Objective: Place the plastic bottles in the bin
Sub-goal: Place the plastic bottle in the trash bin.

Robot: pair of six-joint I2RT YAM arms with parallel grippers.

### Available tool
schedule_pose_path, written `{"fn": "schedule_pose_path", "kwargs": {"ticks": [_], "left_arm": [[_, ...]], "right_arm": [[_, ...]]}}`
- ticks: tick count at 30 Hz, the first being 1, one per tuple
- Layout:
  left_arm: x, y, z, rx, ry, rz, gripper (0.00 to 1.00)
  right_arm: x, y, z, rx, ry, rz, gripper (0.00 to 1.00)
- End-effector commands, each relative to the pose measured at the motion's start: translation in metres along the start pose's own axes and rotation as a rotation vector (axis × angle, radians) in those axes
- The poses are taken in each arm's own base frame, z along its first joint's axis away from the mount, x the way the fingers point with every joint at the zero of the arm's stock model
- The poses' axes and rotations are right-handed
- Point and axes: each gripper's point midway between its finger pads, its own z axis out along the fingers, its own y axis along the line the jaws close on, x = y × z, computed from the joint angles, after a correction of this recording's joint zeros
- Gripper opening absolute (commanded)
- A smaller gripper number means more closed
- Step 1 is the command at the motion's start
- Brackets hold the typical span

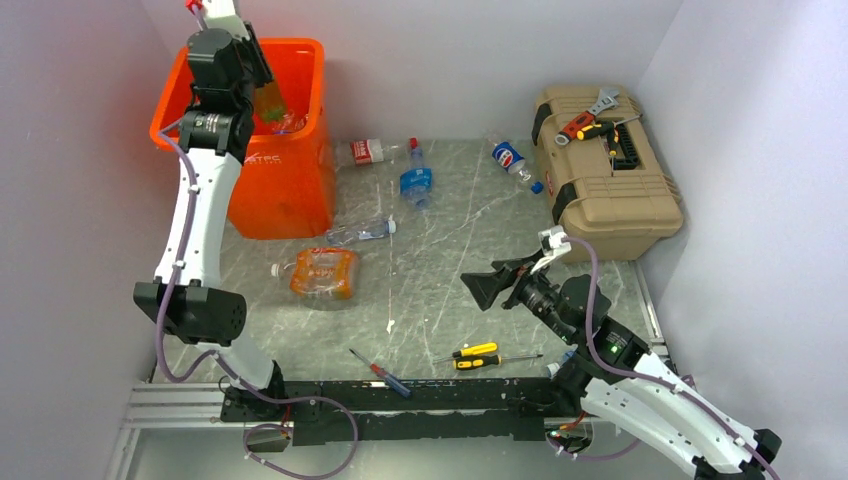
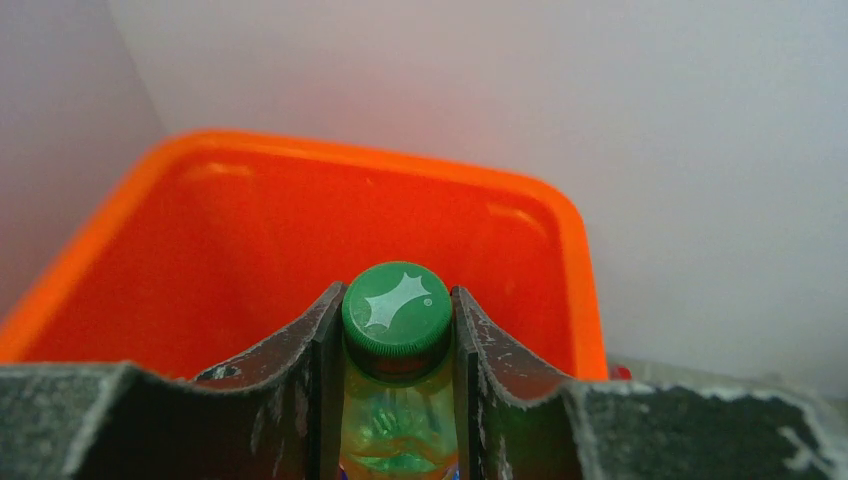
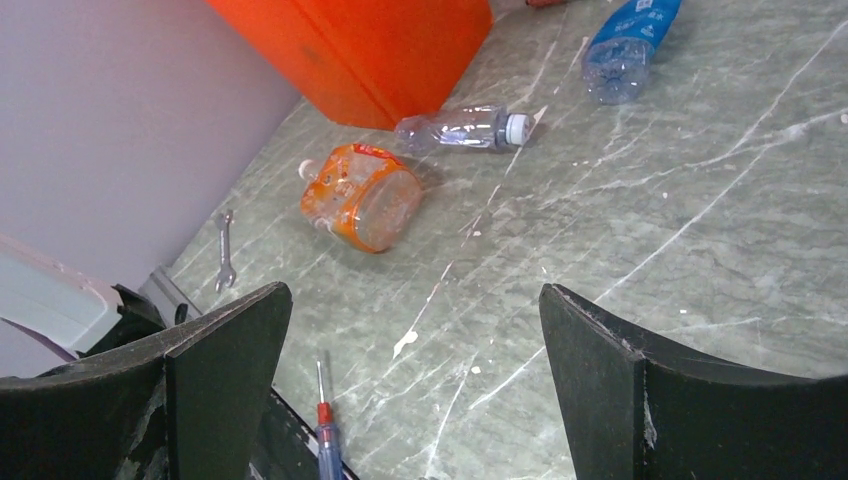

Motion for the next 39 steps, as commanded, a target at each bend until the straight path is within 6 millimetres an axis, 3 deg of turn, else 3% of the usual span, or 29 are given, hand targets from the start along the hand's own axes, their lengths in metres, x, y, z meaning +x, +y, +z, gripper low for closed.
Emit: {"fn": "schedule_pose_path", "kwargs": {"ticks": [1,4,6,10,13,14,17,21,22,23,27,30,31,34,39], "left_arm": [[0.016,-0.031,-0.002,0.161,0.041,-0.122,0.0],[0.04,-0.045,-0.002,0.238,0.123,-0.11,0.0],[0.06,-0.04,0.002,0.209,0.192,-0.085,0.0],[0.094,-0.006,0.01,0.047,0.292,0.0,0.0],[0.102,0.02,0.01,-0.034,0.318,-0.021,0.0],[0.102,0.026,0.009,-0.045,0.315,-0.033,0.06],[0.091,0.033,0.004,-0.06,0.289,-0.043,0.5],[0.052,0.026,-0.008,-0.021,0.201,-0.083,0.87],[0.036,0.022,-0.016,0.0,0.165,-0.098,0.97],[0.019,0.016,-0.025,0.024,0.131,-0.113,0.99],[-0.047,-0.028,-0.077,0.128,-0.045,-0.052,0.99],[-0.072,-0.069,-0.122,0.238,-0.111,-0.003,0.99],[-0.072,-0.087,-0.138,0.302,-0.108,0.0,1.0],[-0.056,-0.115,-0.172,0.431,-0.056,0.017,1.0],[0.027,-0.134,-0.223,0.593,0.162,0.157,1.0]], "right_arm": [[-0.007,0.0,0.004,-0.001,-0.049,0.013,0.99],[-0.001,-0.005,0.006,0.014,-0.044,0.016,0.99],[0.001,-0.006,0.008,0.02,-0.036,0.016,0.99],[0.005,-0.011,0.011,0.049,-0.018,0.012,0.99],[0.005,-0.013,0.011,0.063,-0.013,0.009,0.99],[0.004,-0.014,0.011,0.067,-0.015,0.007,0.99],[0.0,-0.015,0.01,0.082,-0.022,-0.001,0.99],[-0.006,-0.017,0.01,0.1,-0.03,-0.013,0.99],[-0.007,-0.017,0.009,0.105,-0.032,-0.017,0.99],[-0.008,-0.017,0.009,0.107,-0.032,-0.021,0.99],[-0.014,-0.02,0.007,0.128,-0.042,-0.031,0.99],[-0.016,-0.02,0.007,0.135,-0.046,-0.033,0.99],[-0.016,-0.02,0.008,0.137,-0.046,-0.032,0.99],[-0.014,-0.022,0.01,0.152,-0.037,-0.029,0.99],[0.005,-0.027,0.022,0.182,0.068,-0.068,0.99]]}}
